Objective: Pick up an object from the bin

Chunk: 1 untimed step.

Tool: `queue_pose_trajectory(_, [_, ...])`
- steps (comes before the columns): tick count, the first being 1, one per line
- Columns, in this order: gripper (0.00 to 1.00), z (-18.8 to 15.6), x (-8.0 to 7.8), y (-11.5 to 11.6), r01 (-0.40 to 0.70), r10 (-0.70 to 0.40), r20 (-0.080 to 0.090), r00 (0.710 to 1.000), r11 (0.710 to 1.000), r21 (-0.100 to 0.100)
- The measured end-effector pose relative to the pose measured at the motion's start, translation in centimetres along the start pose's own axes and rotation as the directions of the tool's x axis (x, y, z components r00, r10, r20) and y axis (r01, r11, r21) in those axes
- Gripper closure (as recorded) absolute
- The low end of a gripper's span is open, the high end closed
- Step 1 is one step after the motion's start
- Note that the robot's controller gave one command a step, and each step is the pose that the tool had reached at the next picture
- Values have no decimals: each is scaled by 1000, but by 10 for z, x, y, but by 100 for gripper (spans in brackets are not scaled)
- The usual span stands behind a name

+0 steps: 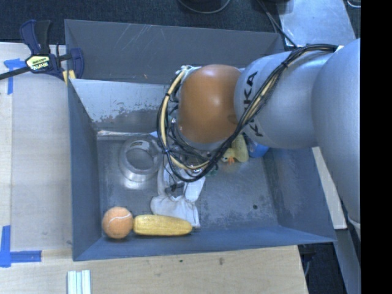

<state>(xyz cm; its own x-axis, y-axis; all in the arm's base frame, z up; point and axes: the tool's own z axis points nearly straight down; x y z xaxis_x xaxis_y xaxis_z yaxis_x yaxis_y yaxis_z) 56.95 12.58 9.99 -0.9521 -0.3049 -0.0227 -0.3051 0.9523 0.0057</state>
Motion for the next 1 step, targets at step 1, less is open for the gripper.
queue_pose_trajectory(1, [0, 23, -20, -40, 30, -30, -1, 1000, 1000, -1])
